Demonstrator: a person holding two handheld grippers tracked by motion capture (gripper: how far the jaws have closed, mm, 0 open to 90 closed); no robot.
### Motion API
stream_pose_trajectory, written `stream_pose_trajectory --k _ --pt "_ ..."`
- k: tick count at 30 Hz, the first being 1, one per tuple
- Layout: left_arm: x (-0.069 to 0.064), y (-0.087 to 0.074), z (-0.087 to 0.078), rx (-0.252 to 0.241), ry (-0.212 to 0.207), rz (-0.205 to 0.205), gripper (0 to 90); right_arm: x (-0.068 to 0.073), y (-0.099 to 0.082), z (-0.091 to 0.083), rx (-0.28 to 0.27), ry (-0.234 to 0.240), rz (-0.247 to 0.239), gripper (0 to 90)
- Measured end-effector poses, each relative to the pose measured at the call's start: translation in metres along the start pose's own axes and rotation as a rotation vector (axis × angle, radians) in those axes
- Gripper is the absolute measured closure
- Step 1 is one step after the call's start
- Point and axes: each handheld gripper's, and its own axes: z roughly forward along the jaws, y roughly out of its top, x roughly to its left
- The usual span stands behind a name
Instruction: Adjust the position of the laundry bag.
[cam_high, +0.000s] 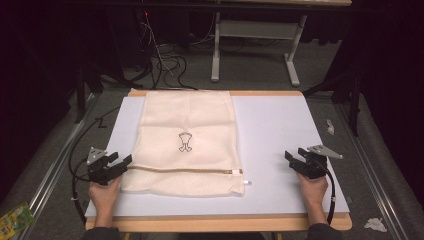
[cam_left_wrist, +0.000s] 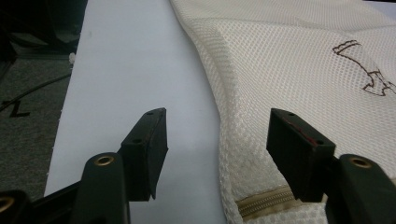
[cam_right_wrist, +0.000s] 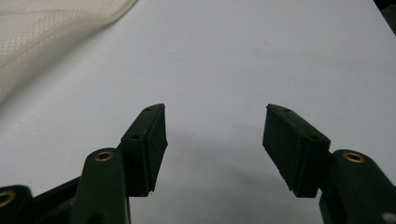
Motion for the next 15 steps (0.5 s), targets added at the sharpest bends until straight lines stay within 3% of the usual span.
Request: stream_pose_trajectory --k 10,13,15 --pt "0.0007 0.0010 0.0013 0.016 -0.023 0.000 34.2 0.0020 0.0012 0.0022 0.029 0.002 -0.019 38.3" --pt "0.0041 0.0016 0.0021 0.020 -0.031 -0.027 34.0 0.0032 0.0015 0.0025 0.031 -0.001 -0.038 35.6" --pt "0.0062 0.0022 0.0023 0.026 -0.043 -0.041 34.3 0.0013 0.0018 0.0019 0.031 0.013 -0.021 35.1"
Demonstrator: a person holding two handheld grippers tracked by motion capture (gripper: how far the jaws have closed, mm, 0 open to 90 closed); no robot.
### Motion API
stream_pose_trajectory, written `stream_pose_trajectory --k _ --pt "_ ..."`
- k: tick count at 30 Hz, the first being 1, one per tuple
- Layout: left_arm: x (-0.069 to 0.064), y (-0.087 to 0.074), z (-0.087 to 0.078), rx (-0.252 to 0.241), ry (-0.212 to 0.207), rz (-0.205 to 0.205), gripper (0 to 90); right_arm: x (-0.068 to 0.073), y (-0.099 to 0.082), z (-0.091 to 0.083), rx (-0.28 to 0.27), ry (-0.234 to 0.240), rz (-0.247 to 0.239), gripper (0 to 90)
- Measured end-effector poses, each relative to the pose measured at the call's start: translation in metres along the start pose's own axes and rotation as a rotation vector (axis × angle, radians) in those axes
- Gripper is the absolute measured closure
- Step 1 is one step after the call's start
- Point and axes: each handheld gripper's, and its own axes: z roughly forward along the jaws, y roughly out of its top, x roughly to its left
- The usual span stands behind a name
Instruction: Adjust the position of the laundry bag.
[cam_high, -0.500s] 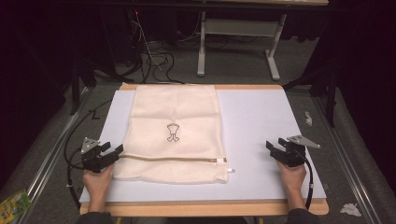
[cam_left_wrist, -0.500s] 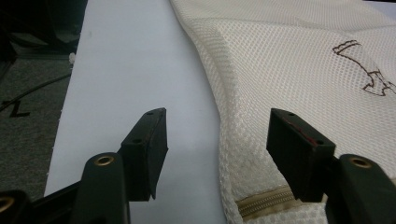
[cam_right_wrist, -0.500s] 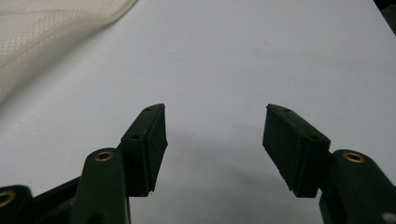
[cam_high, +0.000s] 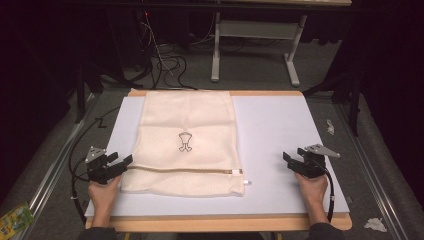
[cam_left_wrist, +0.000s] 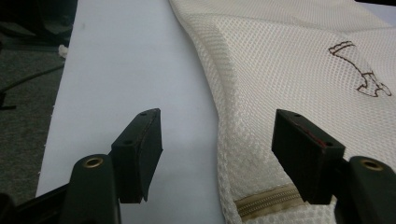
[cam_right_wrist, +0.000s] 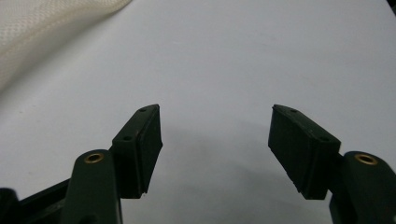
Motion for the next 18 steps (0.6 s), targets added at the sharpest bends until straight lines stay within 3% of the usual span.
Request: stream_pose_trajectory --k 4,10,12,14,18 --pt "0.000 0.000 -0.001 -0.016 0.005 0.001 37.0 -0.001 0.000 -0.003 -0.014 -0.002 0.004 35.7" --pt "-0.003 0.003 -0.001 -0.025 0.011 0.021 37.0 0.000 0.002 -0.003 -0.004 0.009 0.006 44.6" --pt "-0.004 0.005 -0.002 -0.014 0.004 0.030 39.4 0.003 0.003 0.000 0.015 0.028 0.007 44.5" --pt "-0.005 0.009 -0.005 -0.034 -0.022 0.019 40.7 0.007 0.005 0.000 0.018 0.042 0.007 44.5" --pt "-0.009 0.013 -0.007 -0.027 -0.031 0.053 41.1 0.012 0.009 -0.001 0.006 0.070 0.004 44.4"
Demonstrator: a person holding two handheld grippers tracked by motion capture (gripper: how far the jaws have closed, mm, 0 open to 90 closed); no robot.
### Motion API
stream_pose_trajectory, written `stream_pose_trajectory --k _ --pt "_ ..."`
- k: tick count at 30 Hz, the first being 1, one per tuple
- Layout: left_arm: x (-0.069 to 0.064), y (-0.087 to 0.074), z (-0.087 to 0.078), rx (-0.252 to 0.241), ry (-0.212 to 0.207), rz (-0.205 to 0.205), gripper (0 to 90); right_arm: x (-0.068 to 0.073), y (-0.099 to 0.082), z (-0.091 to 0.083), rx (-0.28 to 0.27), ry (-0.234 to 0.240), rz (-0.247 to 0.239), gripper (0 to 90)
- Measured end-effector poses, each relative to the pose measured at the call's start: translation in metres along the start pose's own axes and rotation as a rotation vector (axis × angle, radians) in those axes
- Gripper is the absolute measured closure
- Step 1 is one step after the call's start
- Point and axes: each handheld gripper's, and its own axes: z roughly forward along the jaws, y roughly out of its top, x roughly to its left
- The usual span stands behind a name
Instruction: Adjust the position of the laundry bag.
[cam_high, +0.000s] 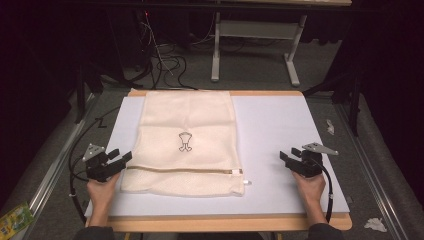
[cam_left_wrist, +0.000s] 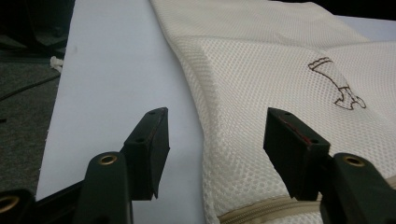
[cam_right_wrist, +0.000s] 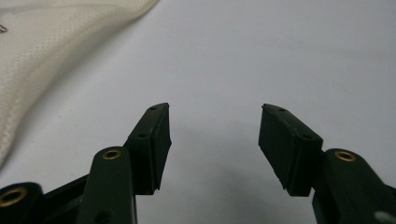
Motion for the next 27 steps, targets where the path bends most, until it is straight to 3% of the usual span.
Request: stream_pose_trajectory --k 4,6,9,10,13,19,24,27 --pt "-0.006 0.005 0.001 0.004 -0.026 0.035 41.4 0.010 0.008 -0.002 -0.040 0.049 0.013 43.7" --pt "-0.007 0.006 0.002 0.004 -0.028 0.037 41.5 0.013 0.010 -0.001 -0.025 0.061 0.013 42.8" --pt "-0.009 0.009 0.005 0.044 -0.024 0.036 40.7 0.017 0.013 0.002 0.002 0.083 0.017 39.7" --pt "-0.011 0.012 0.006 0.076 -0.011 0.046 40.9 0.021 0.015 0.004 0.023 0.098 0.017 40.9" --pt "-0.012 0.013 0.008 0.095 -0.015 0.040 40.8 0.026 0.016 0.005 0.023 0.094 0.006 44.5" --pt "-0.016 0.015 0.011 0.132 -0.003 0.053 40.7 0.040 0.020 0.013 0.058 0.139 -0.012 45.2" --pt "-0.014 0.016 0.013 0.149 -0.001 0.027 39.0 0.053 0.023 0.018 0.073 0.179 -0.021 45.1" --pt "-0.014 0.014 0.017 0.188 0.009 0.022 36.6 0.063 0.026 0.022 0.086 0.213 -0.033 44.2"
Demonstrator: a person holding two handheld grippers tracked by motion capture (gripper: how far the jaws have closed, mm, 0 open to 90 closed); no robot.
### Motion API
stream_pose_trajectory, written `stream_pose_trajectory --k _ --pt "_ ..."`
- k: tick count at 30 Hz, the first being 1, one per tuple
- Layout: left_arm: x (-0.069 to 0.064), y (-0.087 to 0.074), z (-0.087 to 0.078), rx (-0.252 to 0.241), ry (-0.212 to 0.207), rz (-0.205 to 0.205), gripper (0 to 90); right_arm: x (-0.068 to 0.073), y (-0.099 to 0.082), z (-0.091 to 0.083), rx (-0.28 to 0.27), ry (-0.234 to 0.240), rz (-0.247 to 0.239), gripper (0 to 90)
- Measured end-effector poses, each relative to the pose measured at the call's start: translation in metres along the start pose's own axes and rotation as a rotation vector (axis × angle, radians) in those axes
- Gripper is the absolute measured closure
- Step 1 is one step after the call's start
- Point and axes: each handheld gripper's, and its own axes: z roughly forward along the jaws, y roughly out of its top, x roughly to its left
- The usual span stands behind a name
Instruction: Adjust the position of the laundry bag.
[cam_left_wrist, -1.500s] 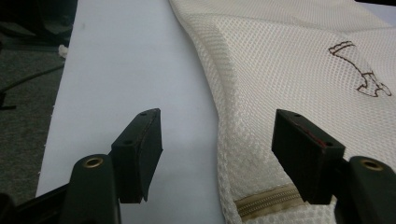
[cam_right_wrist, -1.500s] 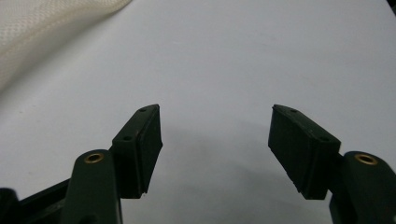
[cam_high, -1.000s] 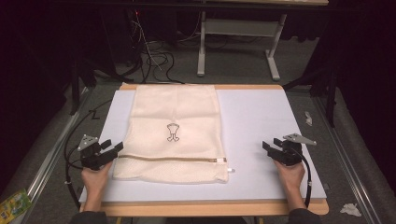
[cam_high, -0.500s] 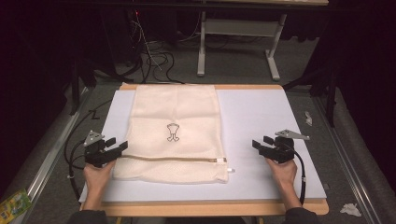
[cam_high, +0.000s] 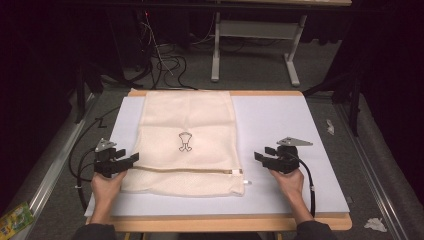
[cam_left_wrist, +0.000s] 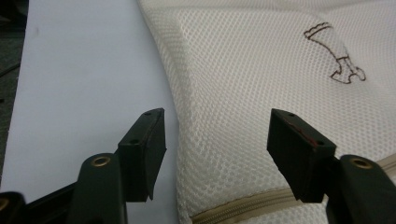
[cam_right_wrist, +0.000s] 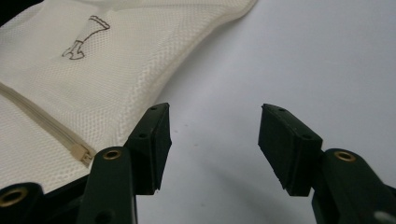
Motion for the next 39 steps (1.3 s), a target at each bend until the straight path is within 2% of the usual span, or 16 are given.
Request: stream_pose_trajectory --k 5,10,12,13,17,25,28,30,33,34,35,36,39 --pt "0.000 0.000 0.005 0.019 0.001 -0.014 34.4 0.008 0.001 0.010 0.025 0.034 -0.001 44.1" --pt "-0.003 0.000 0.010 0.046 0.012 0.008 34.7 0.019 0.002 0.022 0.069 0.061 -0.023 43.9" --pt "-0.003 0.001 0.012 0.052 0.017 0.003 35.0 0.021 0.002 0.024 0.070 0.066 -0.026 43.9" --pt "-0.003 0.001 0.013 0.054 0.020 -0.005 35.7 0.025 0.003 0.028 0.077 0.087 -0.026 43.8" --pt "-0.004 0.000 0.016 0.068 0.027 -0.001 37.8 0.031 0.003 0.035 0.098 0.106 -0.035 43.9" --pt "-0.005 0.000 0.022 0.089 0.023 0.001 42.6 0.036 0.005 0.047 0.131 0.126 -0.015 46.8" --pt "-0.005 0.000 0.024 0.096 0.027 0.005 44.8 0.038 0.007 0.051 0.139 0.130 -0.020 50.6" --pt "-0.006 0.000 0.025 0.098 0.035 0.009 48.2 0.039 0.009 0.054 0.141 0.134 -0.016 57.4" --pt "-0.007 -0.002 0.025 0.094 0.048 0.038 53.3 0.044 0.011 0.058 0.166 0.128 -0.028 68.7" --pt "-0.007 -0.002 0.025 0.094 0.050 0.042 58.1 0.046 0.011 0.059 0.175 0.131 -0.041 77.4" --pt "-0.006 -0.002 0.025 0.095 0.047 0.042 58.1 0.046 0.011 0.059 0.175 0.131 -0.041 77.4" --pt "-0.006 -0.001 0.025 0.094 0.038 0.038 62.7 0.045 0.012 0.060 0.173 0.132 -0.045 83.5" --pt "-0.005 0.000 0.024 0.087 0.041 0.037 75.1 0.044 0.012 0.059 0.176 0.140 -0.039 85.7"
